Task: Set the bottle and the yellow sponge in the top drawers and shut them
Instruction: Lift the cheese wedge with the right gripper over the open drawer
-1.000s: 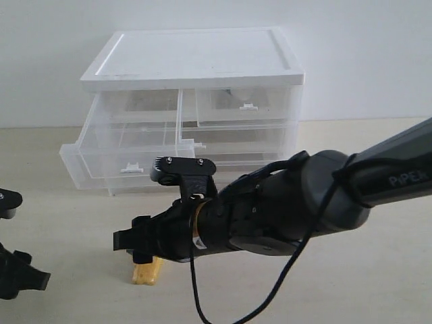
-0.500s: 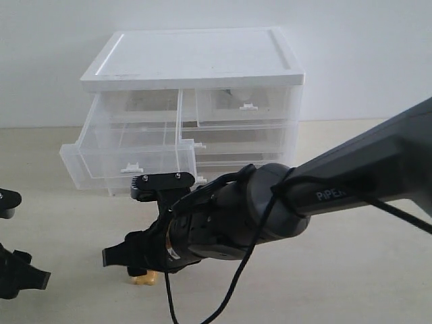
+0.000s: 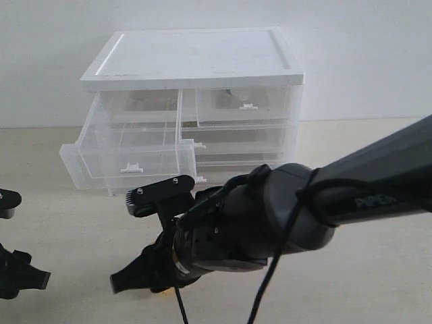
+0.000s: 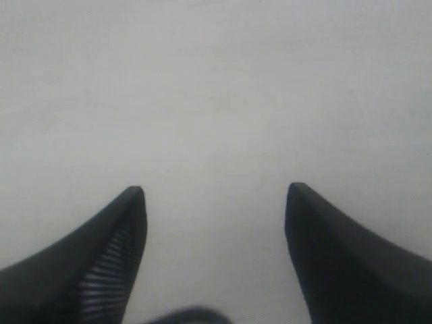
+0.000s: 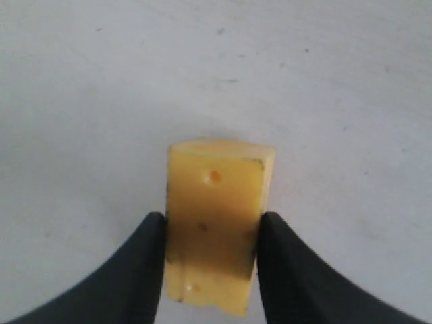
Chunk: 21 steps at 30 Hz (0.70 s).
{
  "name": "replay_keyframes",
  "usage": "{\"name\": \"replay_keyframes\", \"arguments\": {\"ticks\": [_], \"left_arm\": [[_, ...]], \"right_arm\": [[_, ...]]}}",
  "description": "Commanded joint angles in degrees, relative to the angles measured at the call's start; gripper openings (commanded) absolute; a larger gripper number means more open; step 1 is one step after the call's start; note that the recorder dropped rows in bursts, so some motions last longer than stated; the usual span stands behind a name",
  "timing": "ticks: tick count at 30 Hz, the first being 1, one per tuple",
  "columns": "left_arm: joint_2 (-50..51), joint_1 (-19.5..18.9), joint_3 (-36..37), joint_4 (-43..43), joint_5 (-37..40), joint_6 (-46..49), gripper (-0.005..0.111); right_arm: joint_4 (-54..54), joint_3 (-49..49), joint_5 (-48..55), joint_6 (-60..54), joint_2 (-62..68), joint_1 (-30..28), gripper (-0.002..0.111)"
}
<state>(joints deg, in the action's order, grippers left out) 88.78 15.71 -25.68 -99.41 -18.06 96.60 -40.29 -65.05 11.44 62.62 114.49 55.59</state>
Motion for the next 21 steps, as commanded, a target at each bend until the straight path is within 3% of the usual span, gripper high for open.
{"name": "replay_keyframes", "arguments": {"ticks": [1, 11, 21], "left_arm": [[-0.4, 0.2, 0.4, -0.5, -0.2, -0.6, 0.056], [-0.4, 0.2, 0.4, -0.5, 0.1, -0.9, 0.056], [-0.4, 0.2, 0.4, -0.5, 0.2, -1.4, 0.056]], "right_arm": [[-0.6, 4.8, -5.2, -1.7, -7.3, 4.2, 0.0], [-6.0, 2.3, -4.2, -1.7, -20.7, 5.4, 0.0], [-8.7, -9.6, 0.6, -1.4, -21.7, -2.7, 0.0]]}}
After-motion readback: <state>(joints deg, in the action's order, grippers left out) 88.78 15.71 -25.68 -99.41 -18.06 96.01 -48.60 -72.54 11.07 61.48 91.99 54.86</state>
